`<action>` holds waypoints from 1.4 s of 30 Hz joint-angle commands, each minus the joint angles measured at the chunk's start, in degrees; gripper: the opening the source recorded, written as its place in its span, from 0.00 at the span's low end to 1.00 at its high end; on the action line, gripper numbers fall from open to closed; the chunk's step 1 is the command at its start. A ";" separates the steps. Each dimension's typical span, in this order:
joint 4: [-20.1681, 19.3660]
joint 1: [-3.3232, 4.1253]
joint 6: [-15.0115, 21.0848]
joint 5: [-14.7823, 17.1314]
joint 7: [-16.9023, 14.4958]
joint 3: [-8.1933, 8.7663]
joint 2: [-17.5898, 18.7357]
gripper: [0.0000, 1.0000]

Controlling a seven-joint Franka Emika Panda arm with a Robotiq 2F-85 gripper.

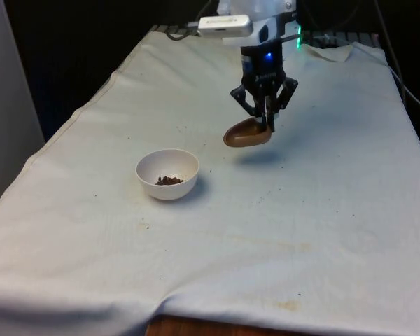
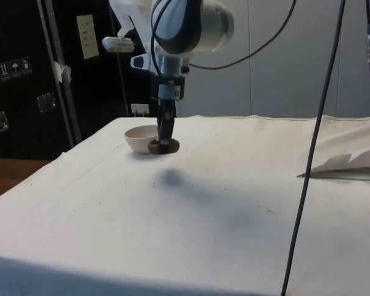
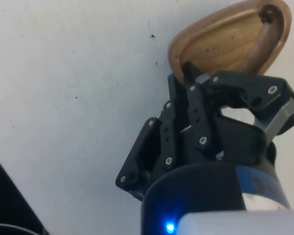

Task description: Pour the coffee beans from the cup into the bowl.

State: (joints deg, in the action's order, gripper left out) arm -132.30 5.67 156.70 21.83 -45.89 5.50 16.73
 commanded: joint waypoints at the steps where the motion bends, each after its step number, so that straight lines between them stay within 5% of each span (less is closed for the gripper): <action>1: -0.23 0.00 0.46 -0.52 0.46 -0.23 0.00 0.00; 2: -0.80 0.86 2.06 -2.29 2.12 0.57 0.34 0.00; 6: -1.89 1.03 3.67 -5.27 4.70 0.00 0.34 0.00; 8: -2.29 1.03 4.18 -6.59 5.73 -0.17 0.34 0.00; 9: -1.89 0.00 3.15 -5.21 4.53 -1.49 0.11 0.00; 10: -2.46 1.03 4.35 -7.28 6.30 -0.29 0.29 0.00; 11: -2.69 1.09 4.47 -8.02 6.88 -0.34 0.29 0.00; 17: -3.78 1.15 5.21 -13.18 11.12 -0.69 -0.06 0.00; 18: -3.15 0.00 4.30 -11.12 9.40 -2.12 0.00 0.00; 19: -3.90 1.15 5.21 -13.98 11.80 -0.69 -0.11 0.00; 20: -4.01 1.20 5.21 -14.78 12.49 -0.69 -0.11 0.00; 25: -4.58 1.20 5.10 -19.65 16.62 -0.97 -0.34 0.00; 26: -4.01 0.00 4.35 -17.65 14.95 -2.58 -0.17 0.00; 27: -4.64 1.20 5.04 -20.57 17.42 -1.03 -0.40 0.00; 34: -4.93 1.20 4.47 -27.39 23.38 -1.49 -0.46 0.00; 35: -4.70 0.00 4.30 -25.67 21.94 -3.09 -0.23 0.00; 36: -4.87 1.15 4.41 -28.25 24.12 -1.55 -0.40 0.00; 42: -4.76 1.03 5.73 -33.92 30.14 -2.92 0.00 0.00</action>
State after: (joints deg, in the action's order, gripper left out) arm -136.99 5.67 161.23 -10.08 -17.65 1.32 16.62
